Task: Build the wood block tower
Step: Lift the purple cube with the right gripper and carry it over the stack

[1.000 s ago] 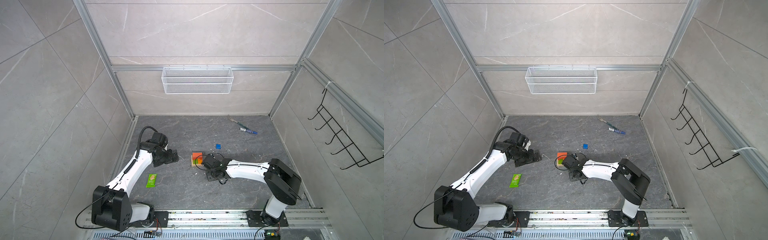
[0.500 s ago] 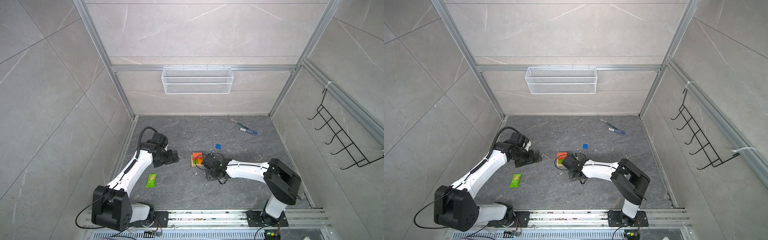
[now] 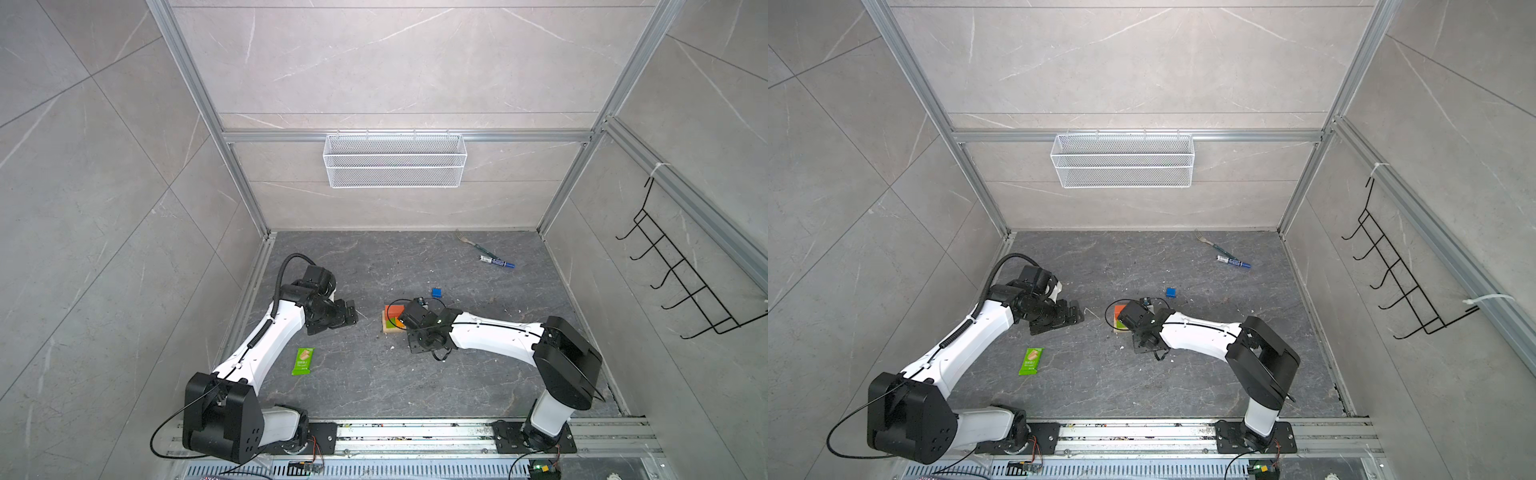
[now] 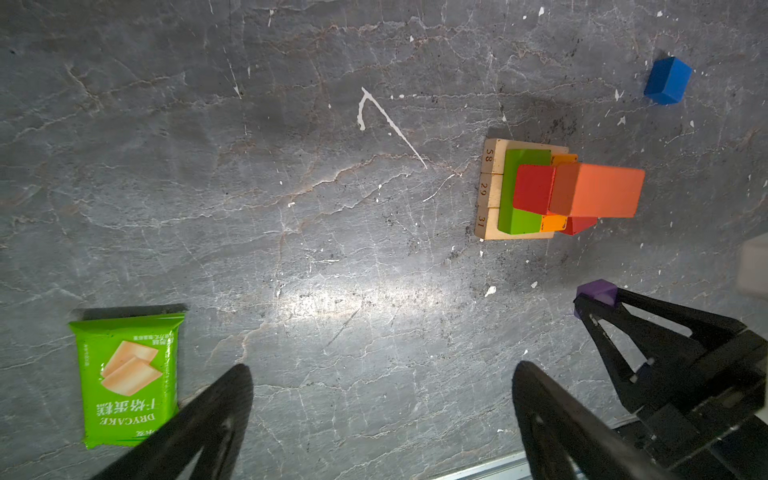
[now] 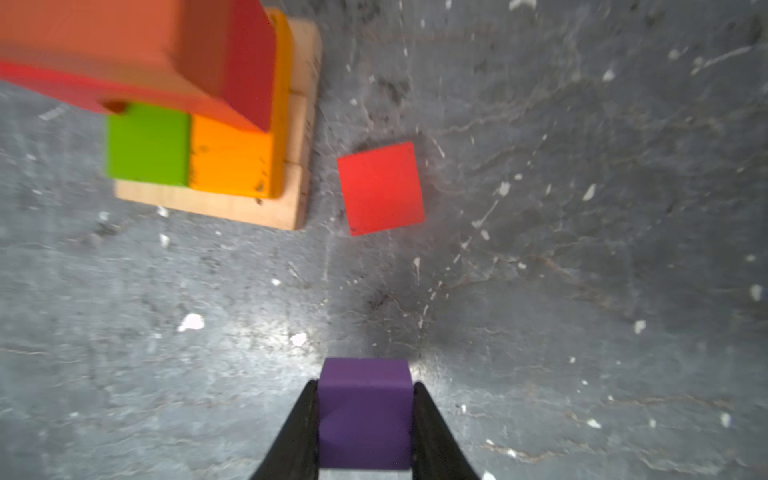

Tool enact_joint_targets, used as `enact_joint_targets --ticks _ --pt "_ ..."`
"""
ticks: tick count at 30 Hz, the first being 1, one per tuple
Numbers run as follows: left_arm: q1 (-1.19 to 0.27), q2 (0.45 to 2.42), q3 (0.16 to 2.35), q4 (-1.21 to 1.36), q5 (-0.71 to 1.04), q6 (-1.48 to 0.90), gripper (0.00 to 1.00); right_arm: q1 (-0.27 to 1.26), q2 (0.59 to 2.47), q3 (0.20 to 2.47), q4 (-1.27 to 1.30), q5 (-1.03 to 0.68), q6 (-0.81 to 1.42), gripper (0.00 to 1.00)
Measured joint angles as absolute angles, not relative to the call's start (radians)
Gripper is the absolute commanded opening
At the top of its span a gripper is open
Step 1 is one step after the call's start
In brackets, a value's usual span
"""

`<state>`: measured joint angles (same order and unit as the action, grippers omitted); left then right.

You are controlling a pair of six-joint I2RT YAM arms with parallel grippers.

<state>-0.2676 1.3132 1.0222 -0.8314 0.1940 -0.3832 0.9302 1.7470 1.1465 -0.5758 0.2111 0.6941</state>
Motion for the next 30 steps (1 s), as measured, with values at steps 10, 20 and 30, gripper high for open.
enact_joint_targets --ticks 10,20,30 --pt "-0.263 1.313 1.022 -0.830 0.194 -0.383 0.99 0.931 1.754 1.338 -0.724 0.221 0.725 0.02" --pt "-0.261 1.307 1.015 -0.822 0.200 -0.385 1.00 0.931 1.824 1.504 -0.812 0.252 0.752 0.01" --pt "-0.261 1.301 1.004 -0.807 0.219 -0.385 1.00 0.931 1.910 1.652 -0.846 0.266 0.768 0.01"
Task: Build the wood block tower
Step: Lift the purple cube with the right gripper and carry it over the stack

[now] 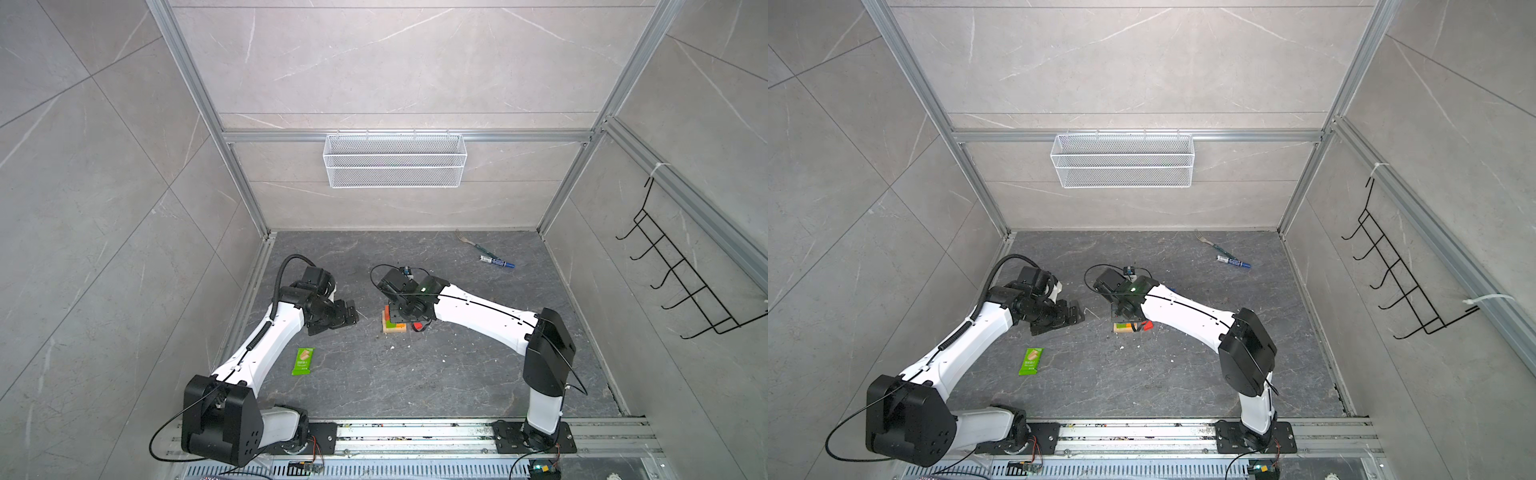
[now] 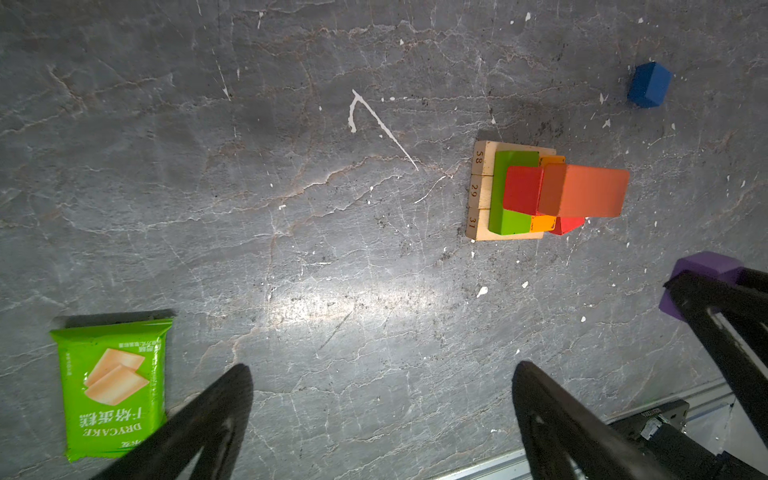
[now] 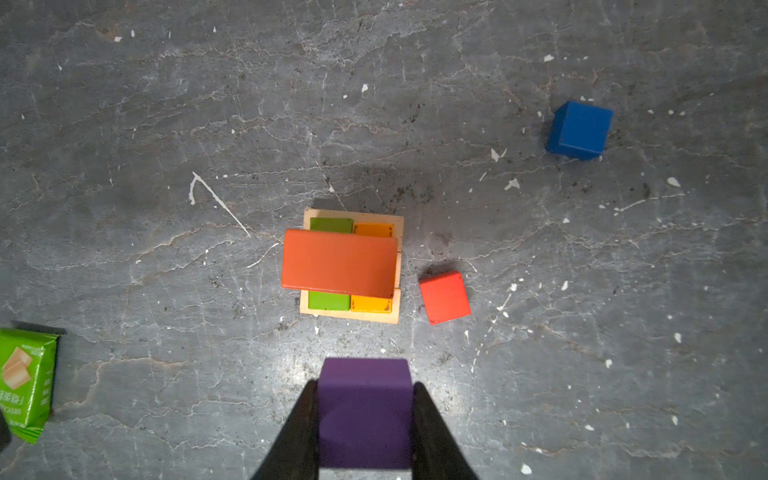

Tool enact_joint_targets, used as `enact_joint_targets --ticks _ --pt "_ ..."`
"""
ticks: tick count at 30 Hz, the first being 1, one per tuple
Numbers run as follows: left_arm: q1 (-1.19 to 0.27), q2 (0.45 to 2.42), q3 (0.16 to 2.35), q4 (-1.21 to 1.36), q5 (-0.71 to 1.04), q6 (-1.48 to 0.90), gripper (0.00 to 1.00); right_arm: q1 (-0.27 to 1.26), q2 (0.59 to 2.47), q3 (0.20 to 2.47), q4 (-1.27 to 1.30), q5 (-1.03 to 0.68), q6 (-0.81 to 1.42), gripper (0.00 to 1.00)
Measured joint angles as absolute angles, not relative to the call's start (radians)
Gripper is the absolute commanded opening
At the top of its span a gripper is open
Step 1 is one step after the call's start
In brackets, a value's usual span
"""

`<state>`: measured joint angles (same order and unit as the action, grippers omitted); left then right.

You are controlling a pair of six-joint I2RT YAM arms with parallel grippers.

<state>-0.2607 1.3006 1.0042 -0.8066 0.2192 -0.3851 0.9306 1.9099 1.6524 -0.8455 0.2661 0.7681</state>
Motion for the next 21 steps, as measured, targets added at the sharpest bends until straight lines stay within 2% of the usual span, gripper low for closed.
enact_joint_targets --ticks 21 --pt "-0.257 1.288 1.003 -0.806 0.239 -0.385 0.99 0.914 2.056 1.791 -0.857 0.259 0.772 0.01"
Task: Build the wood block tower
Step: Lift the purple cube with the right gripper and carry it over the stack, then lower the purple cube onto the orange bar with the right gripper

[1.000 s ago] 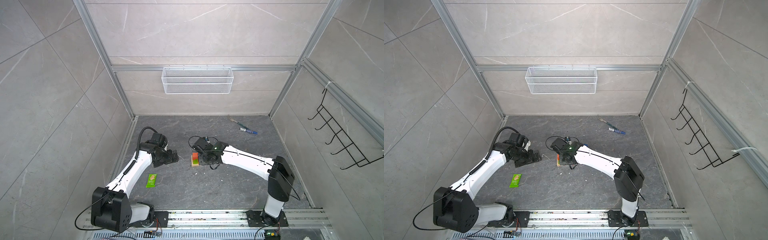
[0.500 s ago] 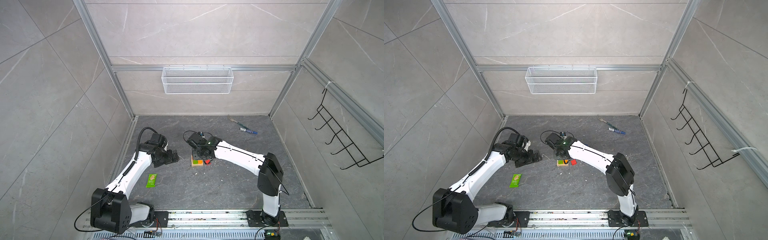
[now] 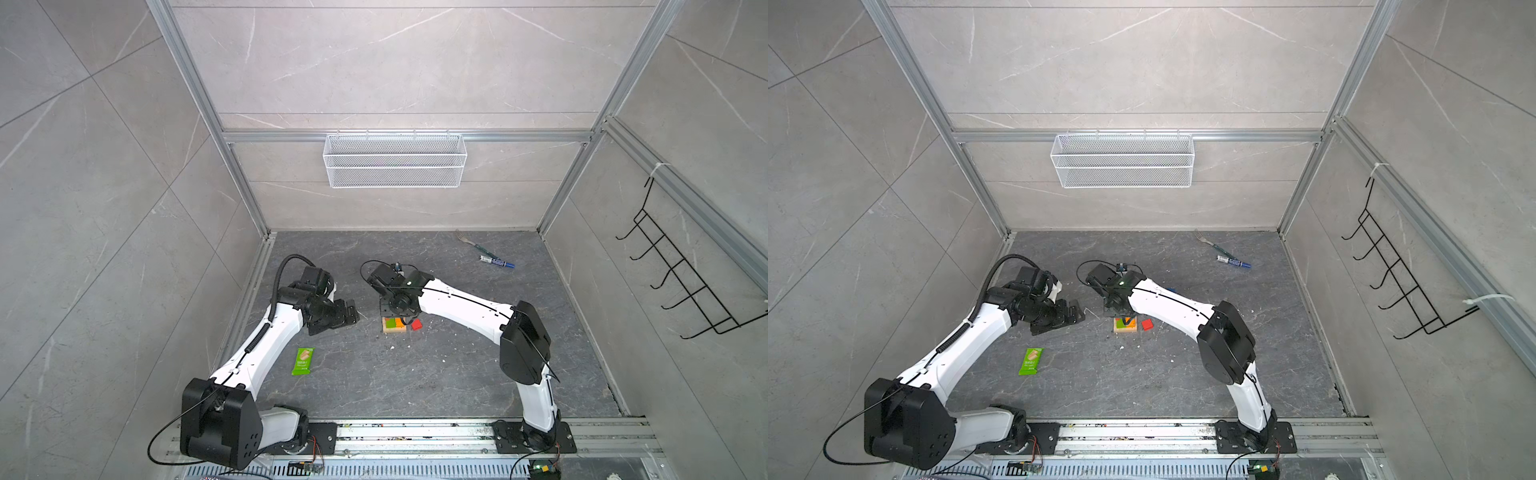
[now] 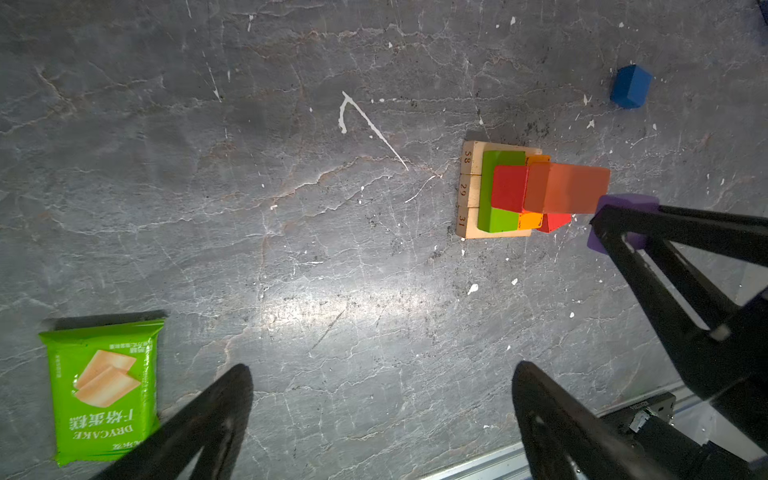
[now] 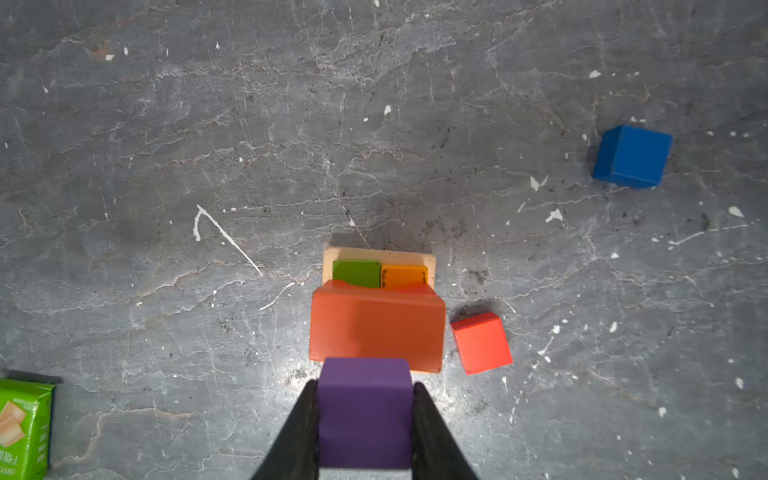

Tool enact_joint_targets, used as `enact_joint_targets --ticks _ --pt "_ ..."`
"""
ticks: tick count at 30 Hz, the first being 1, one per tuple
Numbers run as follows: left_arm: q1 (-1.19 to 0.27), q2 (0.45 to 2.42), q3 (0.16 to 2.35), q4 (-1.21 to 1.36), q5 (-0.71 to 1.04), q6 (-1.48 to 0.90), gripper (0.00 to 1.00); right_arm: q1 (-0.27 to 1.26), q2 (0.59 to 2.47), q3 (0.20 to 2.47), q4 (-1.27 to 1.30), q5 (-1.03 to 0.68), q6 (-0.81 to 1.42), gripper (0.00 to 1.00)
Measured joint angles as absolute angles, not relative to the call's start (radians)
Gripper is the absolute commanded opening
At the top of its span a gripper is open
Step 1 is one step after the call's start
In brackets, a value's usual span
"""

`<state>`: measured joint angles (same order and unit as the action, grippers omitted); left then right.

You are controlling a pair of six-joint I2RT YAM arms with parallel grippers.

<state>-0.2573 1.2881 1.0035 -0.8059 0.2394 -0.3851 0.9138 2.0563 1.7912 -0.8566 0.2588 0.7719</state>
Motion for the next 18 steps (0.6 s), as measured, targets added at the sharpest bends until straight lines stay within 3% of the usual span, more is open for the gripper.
enact_joint_targets --ticks 18 --pt "-0.257 1.288 1.003 -0.806 0.244 -0.385 0.99 0.903 2.108 1.808 -0.857 0.259 0.771 0.02"
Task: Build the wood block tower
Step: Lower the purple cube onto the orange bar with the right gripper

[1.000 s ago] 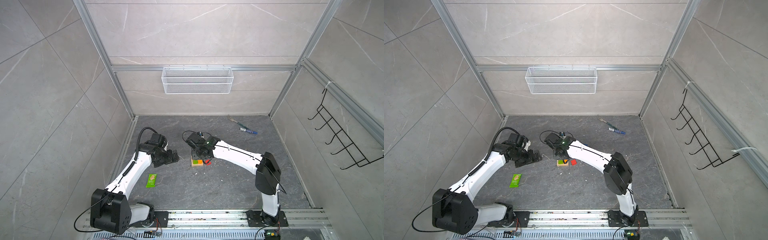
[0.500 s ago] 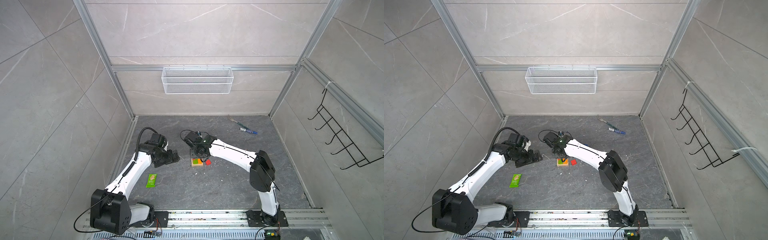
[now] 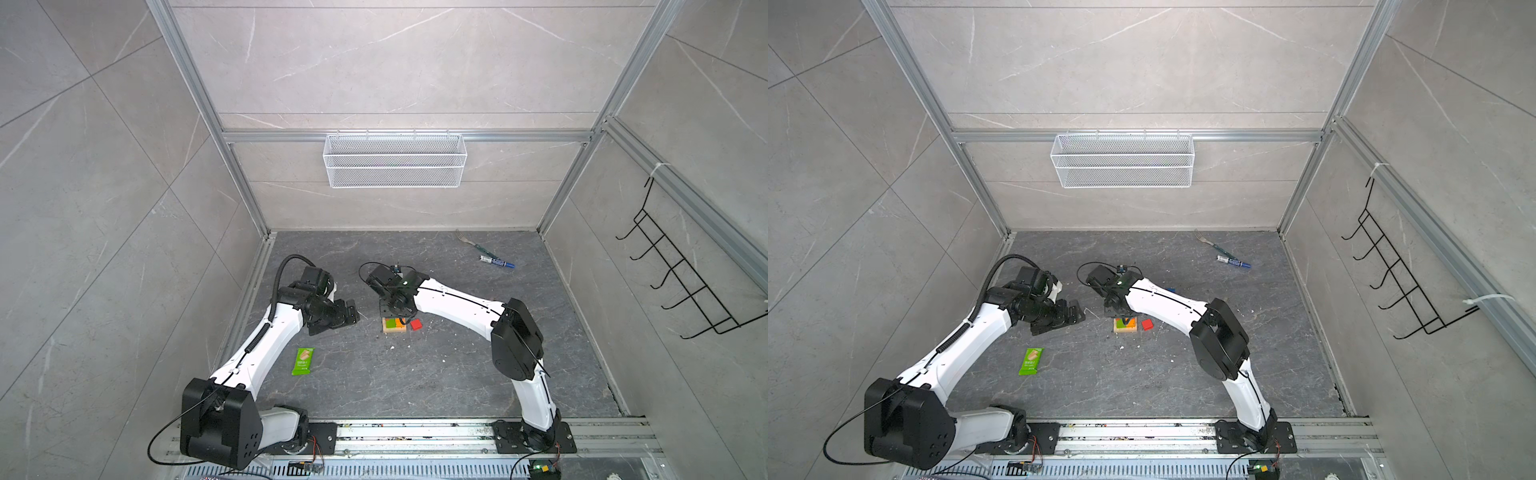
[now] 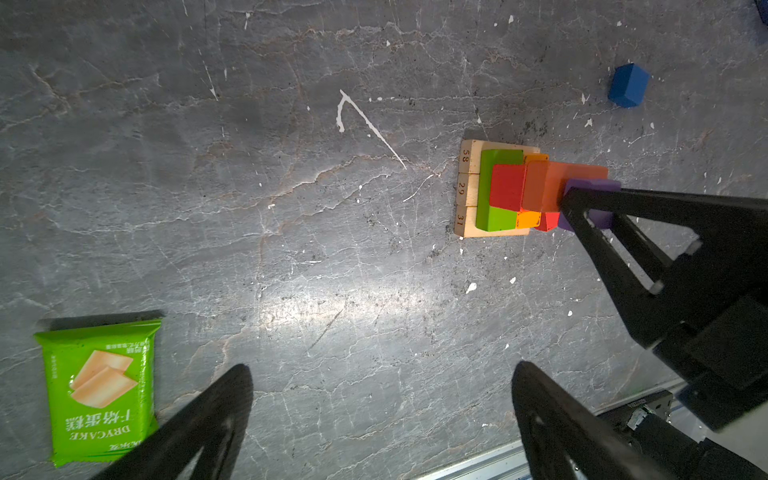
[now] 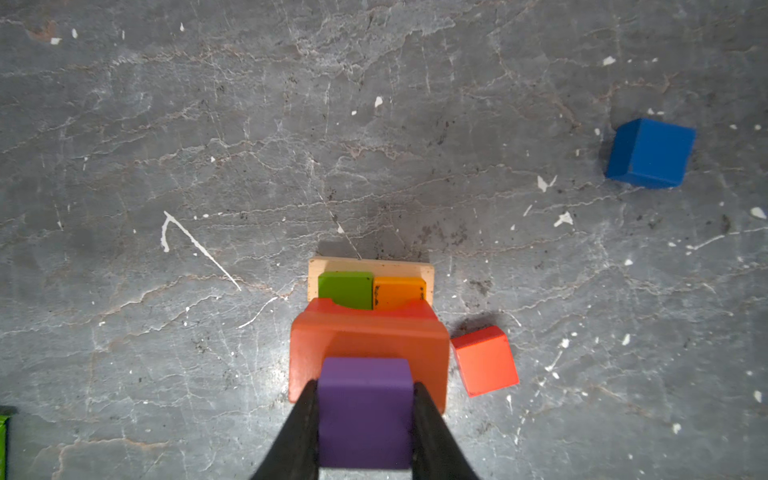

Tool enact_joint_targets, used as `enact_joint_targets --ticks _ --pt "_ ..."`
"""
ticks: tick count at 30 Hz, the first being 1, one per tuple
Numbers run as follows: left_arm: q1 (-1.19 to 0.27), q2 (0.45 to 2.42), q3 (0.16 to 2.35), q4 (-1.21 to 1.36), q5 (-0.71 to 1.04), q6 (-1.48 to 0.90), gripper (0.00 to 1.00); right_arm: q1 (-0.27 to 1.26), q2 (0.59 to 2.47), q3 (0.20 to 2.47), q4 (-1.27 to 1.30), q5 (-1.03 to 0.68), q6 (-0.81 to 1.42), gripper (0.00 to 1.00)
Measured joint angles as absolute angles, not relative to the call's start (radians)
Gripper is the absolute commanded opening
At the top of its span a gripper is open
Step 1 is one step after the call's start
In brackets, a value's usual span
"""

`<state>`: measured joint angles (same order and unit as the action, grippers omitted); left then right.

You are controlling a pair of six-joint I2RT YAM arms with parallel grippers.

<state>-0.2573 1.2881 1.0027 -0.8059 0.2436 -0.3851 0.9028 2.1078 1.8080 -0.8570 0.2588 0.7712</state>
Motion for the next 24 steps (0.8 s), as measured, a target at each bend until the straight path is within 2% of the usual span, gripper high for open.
enact_joint_targets --ticks 24 --pt "-0.257 1.288 1.002 -0.806 0.245 -0.385 0.99 0.891 2.133 1.840 -0.859 0.266 0.771 0.04"
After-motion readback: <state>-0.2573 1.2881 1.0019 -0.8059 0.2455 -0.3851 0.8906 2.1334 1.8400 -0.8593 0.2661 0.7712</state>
